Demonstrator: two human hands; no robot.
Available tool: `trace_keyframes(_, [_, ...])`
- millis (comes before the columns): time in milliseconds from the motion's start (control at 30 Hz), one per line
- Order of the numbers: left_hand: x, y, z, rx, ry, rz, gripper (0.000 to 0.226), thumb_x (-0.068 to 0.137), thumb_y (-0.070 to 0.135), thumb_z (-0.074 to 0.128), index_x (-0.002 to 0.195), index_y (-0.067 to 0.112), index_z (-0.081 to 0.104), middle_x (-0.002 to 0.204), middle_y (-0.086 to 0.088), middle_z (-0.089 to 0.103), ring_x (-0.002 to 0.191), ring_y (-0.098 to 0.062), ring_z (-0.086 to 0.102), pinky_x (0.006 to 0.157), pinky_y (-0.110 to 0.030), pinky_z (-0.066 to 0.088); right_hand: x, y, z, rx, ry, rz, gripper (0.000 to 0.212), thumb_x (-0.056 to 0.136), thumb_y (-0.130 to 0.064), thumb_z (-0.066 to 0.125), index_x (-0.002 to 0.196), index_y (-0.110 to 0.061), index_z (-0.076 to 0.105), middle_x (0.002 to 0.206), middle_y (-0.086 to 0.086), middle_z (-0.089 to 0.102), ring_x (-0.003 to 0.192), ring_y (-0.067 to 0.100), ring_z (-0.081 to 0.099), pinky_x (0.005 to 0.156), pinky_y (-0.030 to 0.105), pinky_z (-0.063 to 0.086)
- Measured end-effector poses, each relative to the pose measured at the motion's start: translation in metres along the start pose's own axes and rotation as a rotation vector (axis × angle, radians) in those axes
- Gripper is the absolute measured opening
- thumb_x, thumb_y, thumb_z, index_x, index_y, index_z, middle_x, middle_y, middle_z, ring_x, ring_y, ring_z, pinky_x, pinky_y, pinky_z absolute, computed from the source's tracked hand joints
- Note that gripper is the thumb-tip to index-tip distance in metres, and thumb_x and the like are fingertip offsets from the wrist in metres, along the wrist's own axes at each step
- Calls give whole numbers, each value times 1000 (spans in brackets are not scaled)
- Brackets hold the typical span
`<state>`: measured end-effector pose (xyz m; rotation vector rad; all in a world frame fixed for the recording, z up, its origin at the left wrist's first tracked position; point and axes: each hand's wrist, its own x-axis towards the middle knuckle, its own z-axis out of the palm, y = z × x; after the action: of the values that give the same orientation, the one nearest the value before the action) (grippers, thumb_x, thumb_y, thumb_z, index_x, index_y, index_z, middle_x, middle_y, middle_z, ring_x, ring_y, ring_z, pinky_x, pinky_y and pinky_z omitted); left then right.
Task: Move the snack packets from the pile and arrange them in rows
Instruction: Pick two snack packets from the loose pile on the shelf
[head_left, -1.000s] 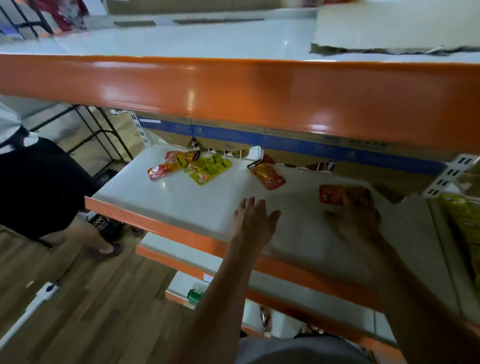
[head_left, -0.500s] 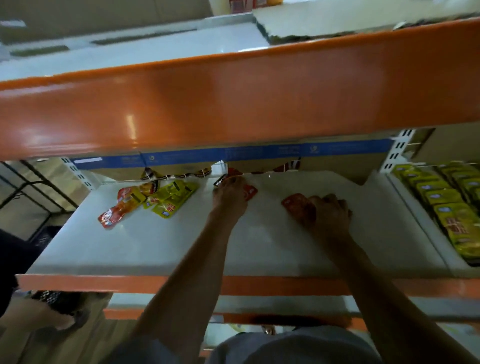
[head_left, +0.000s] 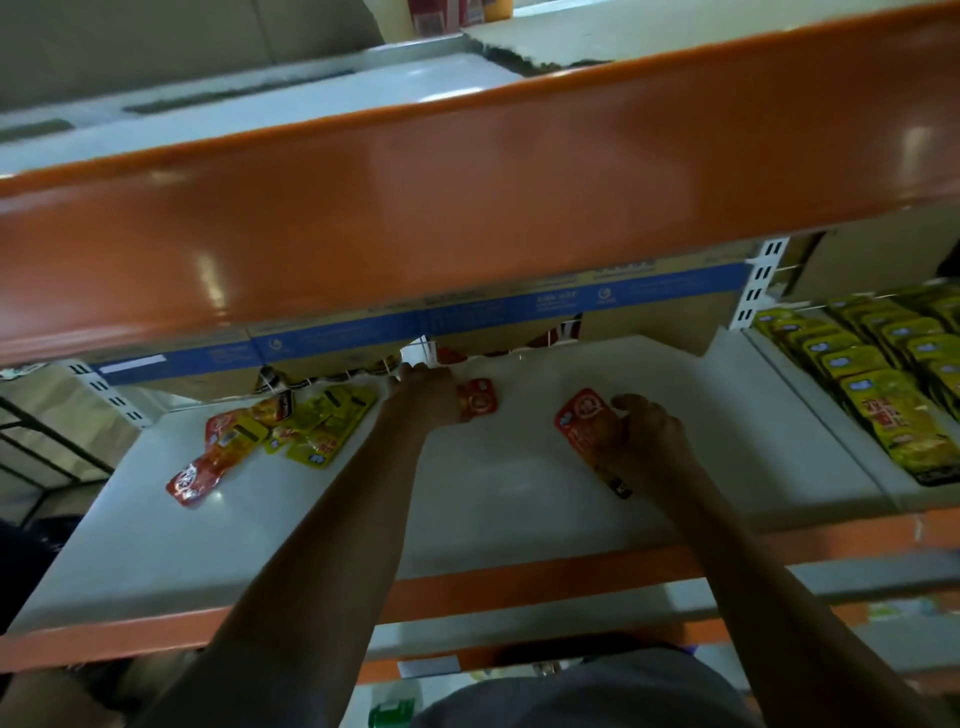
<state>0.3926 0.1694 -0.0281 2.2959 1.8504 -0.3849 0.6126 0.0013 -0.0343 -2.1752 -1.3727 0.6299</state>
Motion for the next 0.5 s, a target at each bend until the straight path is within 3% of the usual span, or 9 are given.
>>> trace_keyframes(67, [3,-6,3,-86,-2,-21,98,65,69,72,136,8,43,139,-25,45,128,-45,41,108,-54,37,-3,-3,0,36,-47,-12,26,91,-19,62,114,-6,64,108,14,65,98,32,59,74,32,47])
trace_keyframes(133, [-2,-10,5,-169,47,-35,115,47,76,73,134,8,39,140,-26,43,128,-46,42,103,-59,40,-7,-6,1,130,-56,14,15,92,-16,58,104,-10,65,98,10,63,85,26,60,57,26,41])
trace_keyframes(167, [-6,-11,8,-204,74,-36,117,48,75,76,134,6,38,140,-26,44,128,-46,44,102,-58,42,-9,-8,2,165,-56,27,11,94,-17,55,100,-13,64,92,7,62,77,21,59,53,25,38])
trace_keyframes(267, [-26,-10,15,-360,85,-25,89,66,63,77,129,7,47,129,-16,59,117,-34,58,97,-46,49,-16,-11,4,254,-61,69,12,97,-20,51,90,-17,61,78,1,59,63,12,55,48,23,36])
trace_keyframes(333, [-43,-7,18,-483,49,-8,68,74,60,72,115,8,58,112,-14,68,99,-29,66,82,-35,53,-20,-9,3,286,-47,78,14,98,-23,53,90,-18,63,78,0,60,64,12,56,50,23,39])
trace_keyframes(400, [-61,-3,20,-600,20,20,51,82,51,71,104,5,64,100,-12,70,89,-26,68,74,-34,53,-23,-7,0,345,-35,95,14,97,-26,56,94,-17,66,80,2,63,67,14,59,52,24,43])
trace_keyframes(500, [-87,6,18,-824,-24,46,35,89,37,69,110,9,67,102,-8,70,88,-20,68,77,-36,56,-30,-5,-5,500,16,141,14,94,-27,64,99,-14,66,94,9,67,77,20,62,61,27,48])
